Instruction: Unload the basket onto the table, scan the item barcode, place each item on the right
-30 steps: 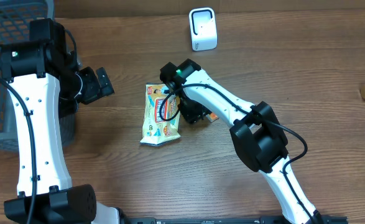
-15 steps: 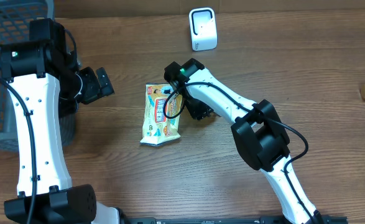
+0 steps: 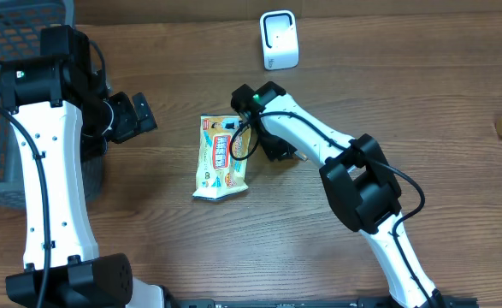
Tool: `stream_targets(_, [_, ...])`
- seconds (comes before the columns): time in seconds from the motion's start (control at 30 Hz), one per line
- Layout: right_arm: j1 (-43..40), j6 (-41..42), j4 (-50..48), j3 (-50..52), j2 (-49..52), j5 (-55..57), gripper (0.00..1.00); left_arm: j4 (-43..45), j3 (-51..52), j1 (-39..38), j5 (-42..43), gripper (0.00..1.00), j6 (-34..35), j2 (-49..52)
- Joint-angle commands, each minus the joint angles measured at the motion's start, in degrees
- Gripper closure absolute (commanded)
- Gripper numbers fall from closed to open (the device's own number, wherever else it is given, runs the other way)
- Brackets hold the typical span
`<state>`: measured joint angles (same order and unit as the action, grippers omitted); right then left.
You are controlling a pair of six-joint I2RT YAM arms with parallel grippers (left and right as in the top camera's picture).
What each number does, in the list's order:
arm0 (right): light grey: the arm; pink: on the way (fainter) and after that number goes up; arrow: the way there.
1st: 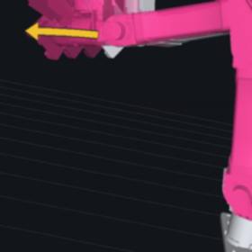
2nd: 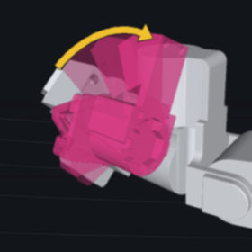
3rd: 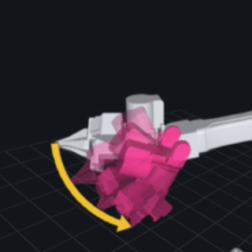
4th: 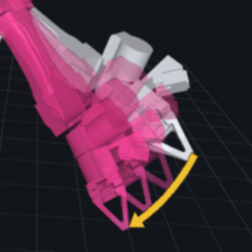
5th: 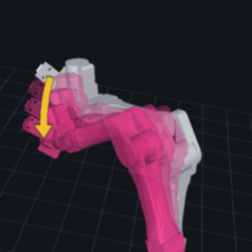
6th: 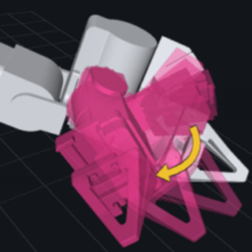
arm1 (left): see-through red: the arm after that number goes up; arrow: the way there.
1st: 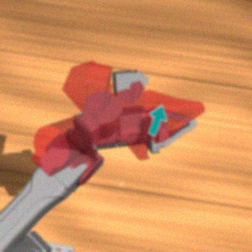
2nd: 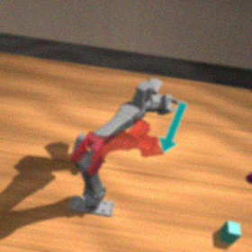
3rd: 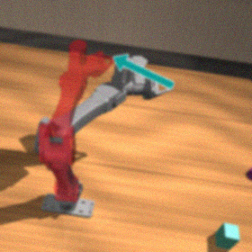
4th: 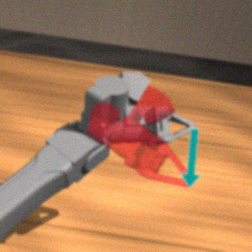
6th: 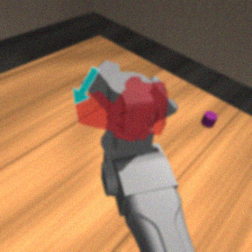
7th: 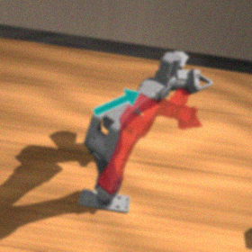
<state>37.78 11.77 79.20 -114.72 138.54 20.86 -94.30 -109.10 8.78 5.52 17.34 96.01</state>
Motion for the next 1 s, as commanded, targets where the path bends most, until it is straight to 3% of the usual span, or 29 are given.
stream_targets(0.0, [-1.5, 0.3, 0.4, 0.4, -0.2, -1.7, 0.96, 0.1, 0.0, 0.6, 0.0, 0.00, -1.1, -0.1])
stream_targets(0.13, [-1.6, 0.4, 3.9, -3.6, -0.2, -2.6, 0.96, 0.1, 0.0, 0.6, 0.0, 0.00, -1.1, -0.1])
stream_targets(0.3, [-2.2, -2.9, 9.6, -14.6, -0.3, -18.2, 0.96, 0.1, 0.0, 0.6, 0.0, 0.00, -1.1, -0.1])
stream_targets(0.43, [-4.0, -9.8, 9.7, -18.6, -0.3, -35.7, 0.96, 0.1, 0.0, 0.6, 0.0, 0.00, -1.1, -0.1])
stream_targets(0.57, [-8.1, -21.3, 9.6, -17.1, -0.2, -65.8, 0.96, 0.1, 0.0, 0.6, 0.0, 0.00, -1.1, -0.1])
stream_targets(0.73, [-10.7, -20.6, 6.0, -9.1, -0.2, -72.7, 0.96, 0.1, 0.0, 0.6, 0.0, 0.00, -1.1, -0.1])
stream_targets(0.97, [-14.1, -13.2, -5.5, 3.9, -0.2, -72.1, 0.96, 0.1, 0.0, 0.6, 0.0, 0.00, -1.1, -0.1])
